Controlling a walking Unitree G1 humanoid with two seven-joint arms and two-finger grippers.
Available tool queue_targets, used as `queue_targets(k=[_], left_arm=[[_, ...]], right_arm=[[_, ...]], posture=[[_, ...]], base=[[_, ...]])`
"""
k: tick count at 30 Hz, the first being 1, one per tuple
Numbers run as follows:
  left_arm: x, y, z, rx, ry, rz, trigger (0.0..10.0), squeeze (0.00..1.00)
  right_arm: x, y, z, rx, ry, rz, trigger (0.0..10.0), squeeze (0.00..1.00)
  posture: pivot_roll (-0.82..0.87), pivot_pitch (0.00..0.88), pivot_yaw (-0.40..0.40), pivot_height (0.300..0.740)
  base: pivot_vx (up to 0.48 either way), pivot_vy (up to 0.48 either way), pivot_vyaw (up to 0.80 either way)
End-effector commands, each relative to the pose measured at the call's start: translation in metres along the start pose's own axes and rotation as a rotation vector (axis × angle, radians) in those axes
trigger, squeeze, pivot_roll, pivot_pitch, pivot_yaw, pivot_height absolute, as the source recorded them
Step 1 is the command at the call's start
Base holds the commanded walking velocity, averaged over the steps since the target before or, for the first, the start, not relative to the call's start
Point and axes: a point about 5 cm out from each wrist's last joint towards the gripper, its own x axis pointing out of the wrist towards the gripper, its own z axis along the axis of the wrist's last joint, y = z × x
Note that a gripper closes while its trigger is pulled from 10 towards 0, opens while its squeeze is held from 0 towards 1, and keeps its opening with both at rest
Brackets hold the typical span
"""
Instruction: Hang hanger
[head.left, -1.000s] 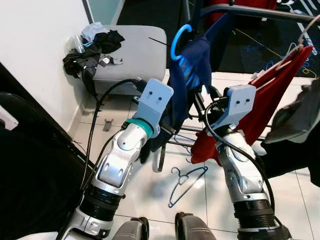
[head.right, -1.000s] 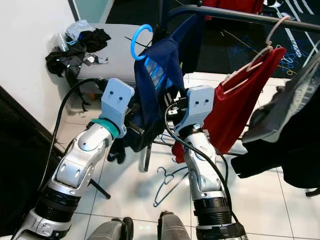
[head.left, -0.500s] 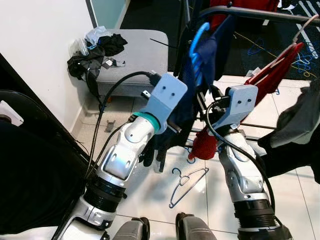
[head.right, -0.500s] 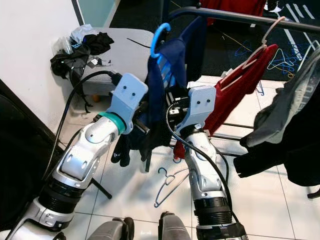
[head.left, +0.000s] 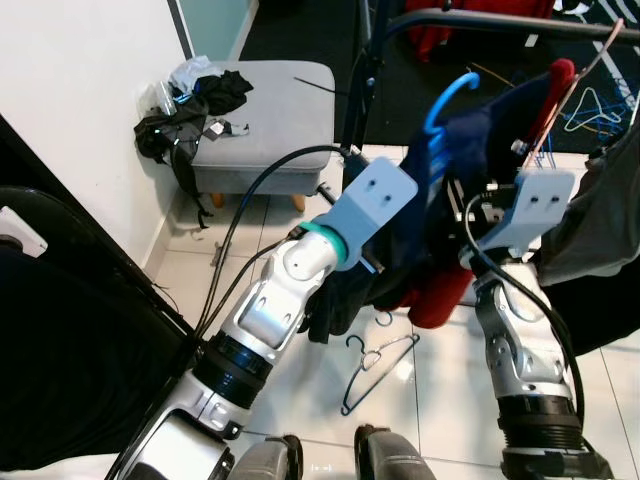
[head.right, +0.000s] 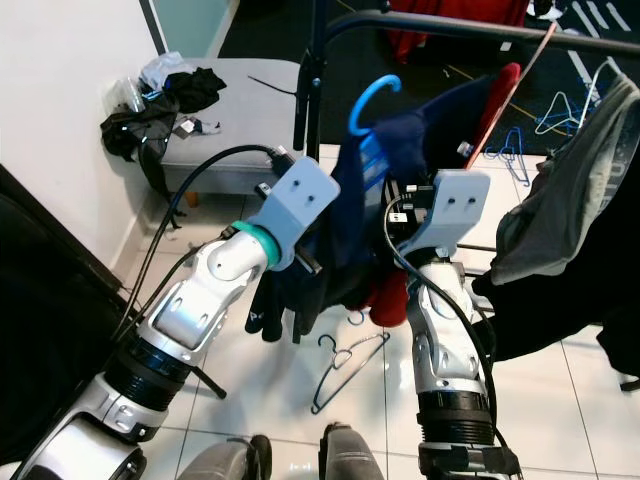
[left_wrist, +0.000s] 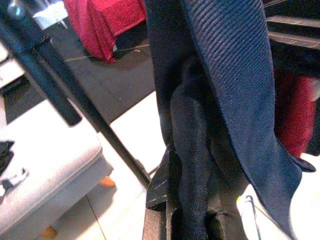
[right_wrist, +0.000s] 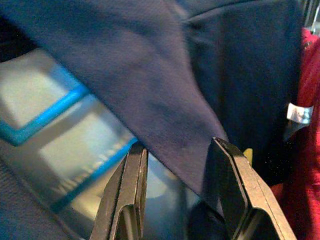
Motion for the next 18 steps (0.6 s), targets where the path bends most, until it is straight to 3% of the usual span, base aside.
queue_targets(k=[1,2,3,4,5,7,12,18], left_arm=[[-0.006,0.004,0.004,-0.012,-0.058,0.021,10.0,0.0],[-0.018,0.009,-0.002,-0.046,-0.059,0.034,10.0,0.0],[-0.018,0.009,-0.002,-0.046,-0.059,0.034,10.0,0.0],[-0.031,0.014,-0.007,-0.068,-0.062,0.052,10.0,0.0],[-0.031,0.014,-0.007,-0.068,-0.062,0.052,10.0,0.0],[-0.046,0.022,-0.012,-0.087,-0.06,0.079,10.0,0.0],[-0.052,0.025,-0.012,-0.089,-0.064,0.103,10.0,0.0],[-0.055,0.027,-0.014,-0.091,-0.066,0.113,10.0,0.0]], right_arm=[[-0.003,0.003,-0.001,0.014,0.007,0.009,10.0,0.0],[-0.005,0.008,-0.003,0.027,0.014,0.024,10.0,0.0],[-0.005,0.008,-0.003,0.027,0.014,0.024,10.0,0.0],[-0.005,0.013,-0.005,0.039,0.02,0.039,10.0,0.0],[-0.005,0.013,-0.005,0.039,0.02,0.039,10.0,0.0],[-0.005,0.021,-0.007,0.052,0.027,0.061,10.0,0.0],[-0.003,0.025,-0.008,0.06,0.029,0.076,10.0,0.0],[-0.004,0.026,-0.009,0.061,0.039,0.086,10.0,0.0]], posture=[[-0.1,0.12,0.1,0.74],[-0.09,0.133,0.094,0.74],[-0.09,0.133,0.094,0.74],[-0.08,0.137,0.091,0.74],[-0.08,0.137,0.091,0.74],[-0.07,0.143,0.087,0.74],[-0.06,0.151,0.081,0.74],[-0.06,0.158,0.076,0.74]], base=[[0.0,0.0,0.0],[0.0,0.0,0.0],[0.0,0.0,0.0],[0.0,0.0,0.0],[0.0,0.0,0.0],[0.0,0.0,0.0],[0.0,0.0,0.0],[0.0,-0.263,0.0]])
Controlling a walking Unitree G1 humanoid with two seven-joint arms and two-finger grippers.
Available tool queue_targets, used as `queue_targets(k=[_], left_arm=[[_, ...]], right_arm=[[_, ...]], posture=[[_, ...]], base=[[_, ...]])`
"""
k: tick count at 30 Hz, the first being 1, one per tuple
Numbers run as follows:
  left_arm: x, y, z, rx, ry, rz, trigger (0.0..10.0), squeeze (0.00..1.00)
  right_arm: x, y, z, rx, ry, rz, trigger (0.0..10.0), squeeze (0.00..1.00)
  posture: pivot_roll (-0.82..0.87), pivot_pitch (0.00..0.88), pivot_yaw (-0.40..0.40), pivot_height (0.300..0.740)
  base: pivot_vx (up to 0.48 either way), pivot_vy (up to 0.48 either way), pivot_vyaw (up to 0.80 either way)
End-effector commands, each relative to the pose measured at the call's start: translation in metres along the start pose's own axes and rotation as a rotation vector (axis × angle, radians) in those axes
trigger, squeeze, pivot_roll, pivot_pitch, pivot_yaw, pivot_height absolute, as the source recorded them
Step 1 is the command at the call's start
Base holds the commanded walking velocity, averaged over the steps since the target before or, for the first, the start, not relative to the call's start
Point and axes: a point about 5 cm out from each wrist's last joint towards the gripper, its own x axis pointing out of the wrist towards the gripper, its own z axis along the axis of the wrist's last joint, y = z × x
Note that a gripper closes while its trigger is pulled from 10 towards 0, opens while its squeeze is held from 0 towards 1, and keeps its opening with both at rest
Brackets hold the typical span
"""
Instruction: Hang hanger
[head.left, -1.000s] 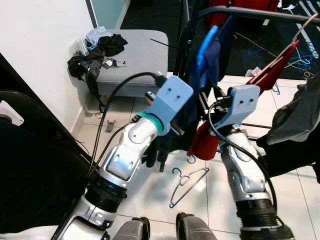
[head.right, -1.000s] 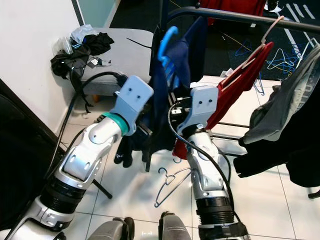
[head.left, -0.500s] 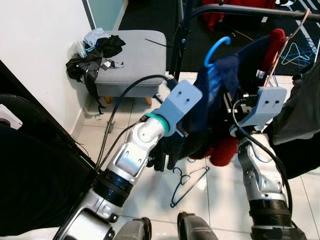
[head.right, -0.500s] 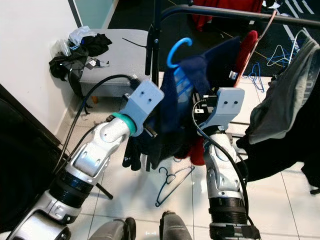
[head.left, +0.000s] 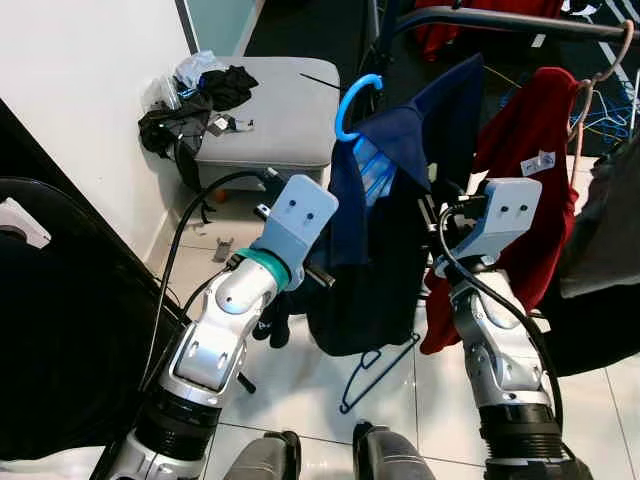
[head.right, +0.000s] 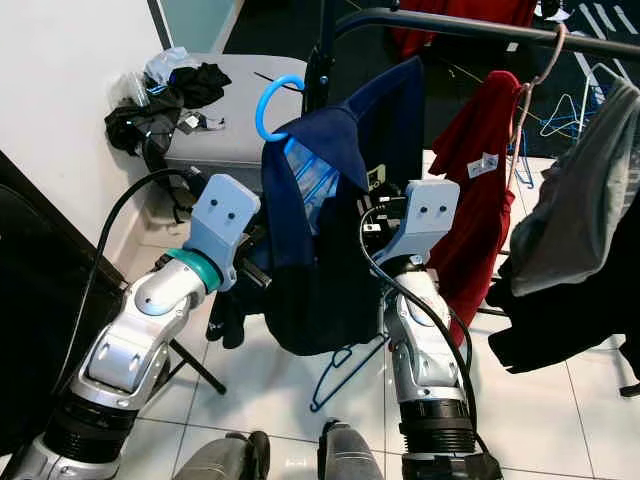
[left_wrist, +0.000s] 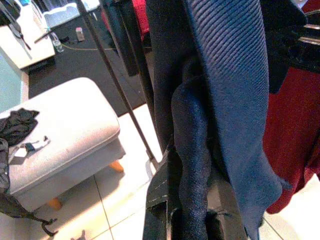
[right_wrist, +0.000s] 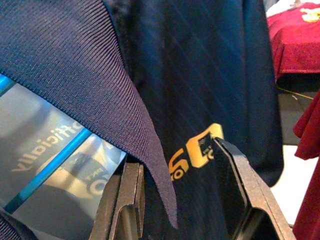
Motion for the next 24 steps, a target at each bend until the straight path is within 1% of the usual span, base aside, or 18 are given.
queue_targets(k=[1,9,24], left_arm=[[-0.0034,0.0004,0.0056,-0.008,-0.04,0.006,10.0,0.0],[-0.0052,-0.0019,0.0057,-0.024,-0.031,-0.003,10.0,0.0],[-0.0043,-0.0016,0.0053,-0.034,-0.022,0.002,10.0,0.0]], right_arm=[[-0.0029,0.0005,-0.0032,0.007,0.022,0.004,10.0,0.0],[-0.0075,-0.0013,-0.0034,-0.001,0.031,-0.002,10.0,0.0],[-0.0076,-0.0018,-0.0028,-0.007,0.034,0.003,10.0,0.0]], posture=[[-0.06,0.164,0.076,0.74],[-0.07,0.17,0.076,0.74],[-0.07,0.171,0.072,0.74]], base=[[0.0,-0.27,0.0],[0.0,-0.295,0.0],[0.0,-0.311,0.0]])
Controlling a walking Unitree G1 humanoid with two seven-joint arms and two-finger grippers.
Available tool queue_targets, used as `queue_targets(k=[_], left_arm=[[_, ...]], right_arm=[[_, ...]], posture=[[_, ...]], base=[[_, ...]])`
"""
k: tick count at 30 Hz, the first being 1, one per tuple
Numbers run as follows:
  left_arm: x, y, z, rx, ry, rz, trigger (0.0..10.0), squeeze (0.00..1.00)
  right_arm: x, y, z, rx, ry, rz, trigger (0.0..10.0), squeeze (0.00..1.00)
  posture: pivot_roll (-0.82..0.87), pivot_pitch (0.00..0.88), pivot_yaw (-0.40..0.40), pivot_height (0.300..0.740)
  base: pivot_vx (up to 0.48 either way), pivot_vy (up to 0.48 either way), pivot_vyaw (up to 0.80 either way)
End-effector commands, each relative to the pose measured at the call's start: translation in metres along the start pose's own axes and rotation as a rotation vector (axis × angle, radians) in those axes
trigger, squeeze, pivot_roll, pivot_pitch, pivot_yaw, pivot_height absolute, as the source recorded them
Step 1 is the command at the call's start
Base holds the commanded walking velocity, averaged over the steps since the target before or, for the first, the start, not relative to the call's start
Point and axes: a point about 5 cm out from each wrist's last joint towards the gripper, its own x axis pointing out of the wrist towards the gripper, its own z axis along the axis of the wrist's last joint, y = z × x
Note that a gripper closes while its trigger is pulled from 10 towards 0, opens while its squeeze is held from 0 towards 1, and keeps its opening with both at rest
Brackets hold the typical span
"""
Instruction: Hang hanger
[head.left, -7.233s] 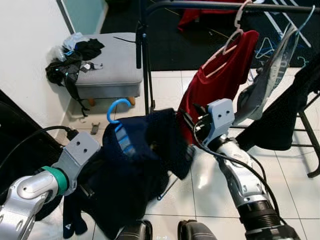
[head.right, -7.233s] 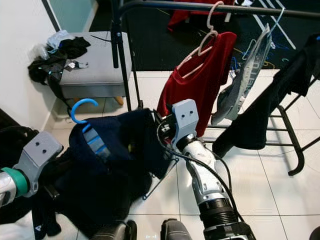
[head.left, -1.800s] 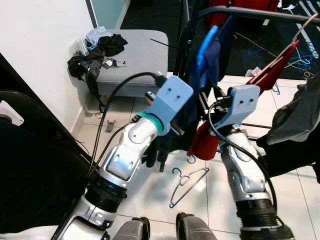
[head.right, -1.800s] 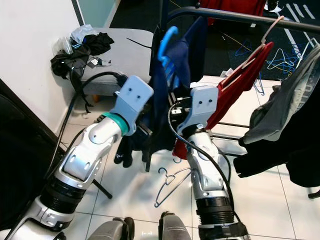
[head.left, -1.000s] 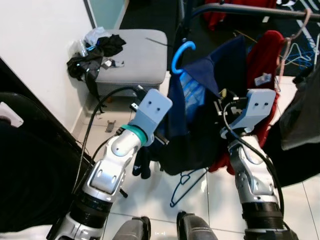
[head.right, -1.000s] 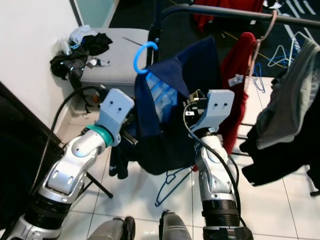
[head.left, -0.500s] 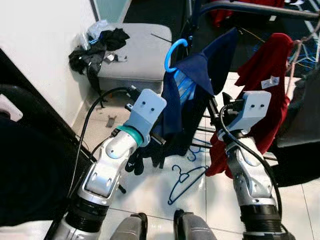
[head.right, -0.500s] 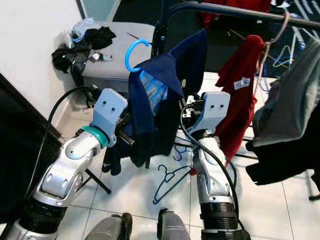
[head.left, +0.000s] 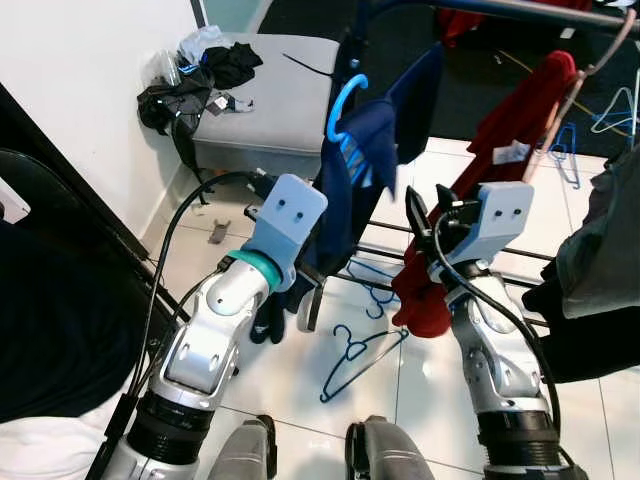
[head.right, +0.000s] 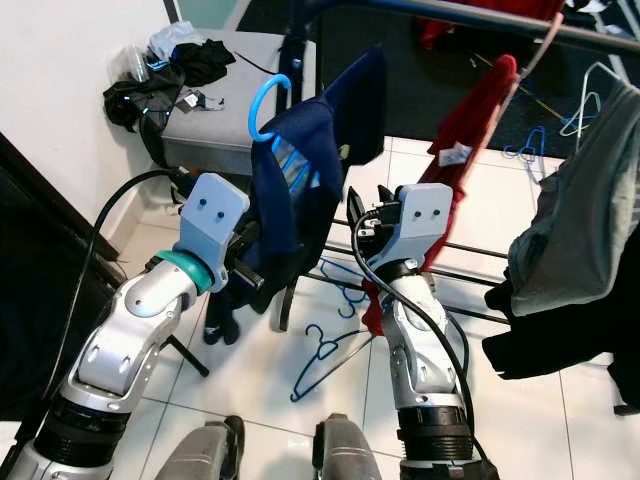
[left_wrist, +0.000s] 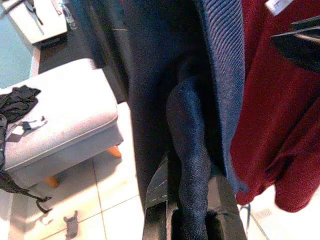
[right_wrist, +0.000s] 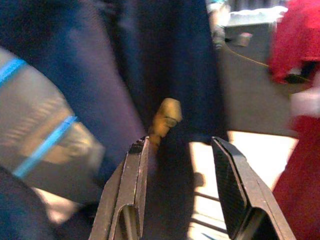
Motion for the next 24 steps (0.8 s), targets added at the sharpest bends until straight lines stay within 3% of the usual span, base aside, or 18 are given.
queue_targets(k=[1,19,24], left_arm=[[-0.0002,-0.0039,0.0066,-0.009,-0.034,-0.018,10.0,0.0],[0.0015,-0.0037,0.0063,-0.018,-0.027,-0.015,10.0,0.0],[0.0045,-0.0007,0.0049,-0.035,-0.004,0.008,10.0,0.0]], right_arm=[[-0.0026,-0.0029,-0.0022,0.004,0.015,-0.015,10.0,0.0],[-0.002,-0.0022,-0.0014,0.001,0.017,-0.01,10.0,0.0],[-0.0011,-0.0016,-0.0008,0.002,0.016,-0.006,10.0,0.0]], posture=[[-0.07,0.171,0.072,0.74],[-0.08,0.161,0.068,0.74],[-0.08,0.161,0.067,0.74]], base=[[0.0,-0.315,0.0],[0.0,-0.303,0.0],[0.0,0.0,0.0]])
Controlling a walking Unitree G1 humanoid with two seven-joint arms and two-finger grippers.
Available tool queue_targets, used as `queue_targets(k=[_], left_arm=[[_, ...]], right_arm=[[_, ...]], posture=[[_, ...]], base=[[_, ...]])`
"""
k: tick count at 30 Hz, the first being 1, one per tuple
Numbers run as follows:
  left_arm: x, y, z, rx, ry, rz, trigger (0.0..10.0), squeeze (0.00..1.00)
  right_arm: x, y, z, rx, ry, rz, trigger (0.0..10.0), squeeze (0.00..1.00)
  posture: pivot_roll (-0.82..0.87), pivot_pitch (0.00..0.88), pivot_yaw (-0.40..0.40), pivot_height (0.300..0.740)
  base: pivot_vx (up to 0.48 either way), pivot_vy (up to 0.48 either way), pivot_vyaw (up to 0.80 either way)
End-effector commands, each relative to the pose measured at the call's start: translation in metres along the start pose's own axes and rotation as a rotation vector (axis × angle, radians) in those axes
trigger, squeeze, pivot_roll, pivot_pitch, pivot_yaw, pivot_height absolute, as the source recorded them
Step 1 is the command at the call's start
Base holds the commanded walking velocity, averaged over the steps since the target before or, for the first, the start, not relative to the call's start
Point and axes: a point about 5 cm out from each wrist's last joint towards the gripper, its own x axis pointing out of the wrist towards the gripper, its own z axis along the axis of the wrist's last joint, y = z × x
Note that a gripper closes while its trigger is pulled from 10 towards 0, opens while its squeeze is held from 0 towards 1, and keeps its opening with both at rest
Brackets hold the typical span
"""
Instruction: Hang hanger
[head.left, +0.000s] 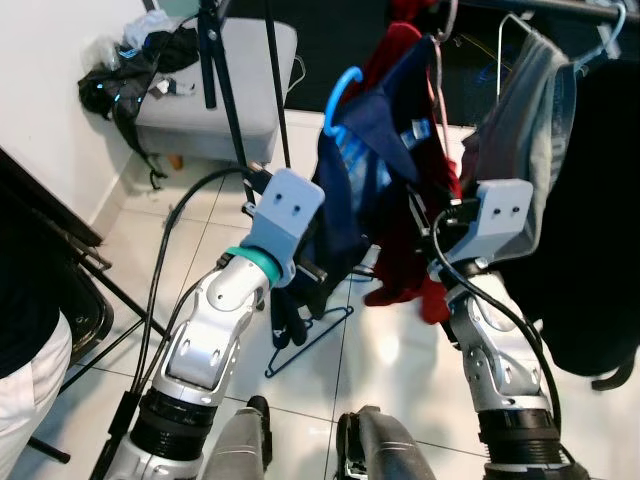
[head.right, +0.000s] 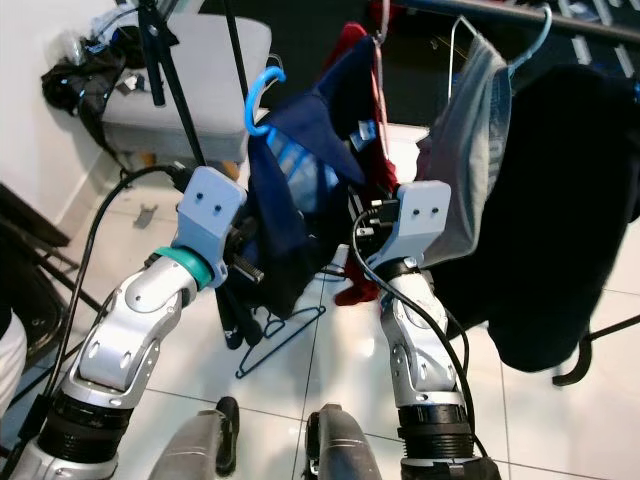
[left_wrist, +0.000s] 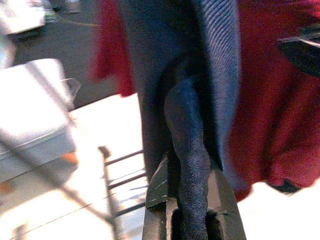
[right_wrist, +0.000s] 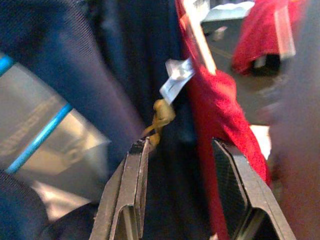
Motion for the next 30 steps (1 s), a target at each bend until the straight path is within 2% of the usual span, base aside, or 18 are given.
queue_targets(k=[1,8,14,30], left_arm=[[0.0006,0.0037,0.0035,-0.002,-0.013,0.012,10.0,0.0],[0.0013,0.0054,0.0019,-0.005,-0.004,0.021,10.0,0.0],[0.0027,0.0063,0.0017,-0.018,0.002,0.029,10.0,0.0],[0.0028,0.0029,0.008,-0.006,-0.039,0.014,10.0,0.0]], right_arm=[[-0.0021,0.0014,-0.0028,0.009,0.011,0.0,10.0,0.0],[-0.0022,0.0014,-0.0028,0.009,0.01,-0.001,10.0,0.0],[-0.0022,0.0013,-0.0025,0.009,0.008,-0.003,10.0,0.0],[-0.002,0.0021,-0.0026,0.01,0.009,-0.002,10.0,0.0]], posture=[[-0.08,0.155,0.069,0.74],[-0.08,0.151,0.071,0.74],[-0.08,0.149,0.072,0.74],[-0.08,0.155,0.075,0.74]], base=[[0.0,0.0,0.0],[0.0,0.0,0.0],[0.0,0.48,0.0],[0.0,0.0,0.0]])
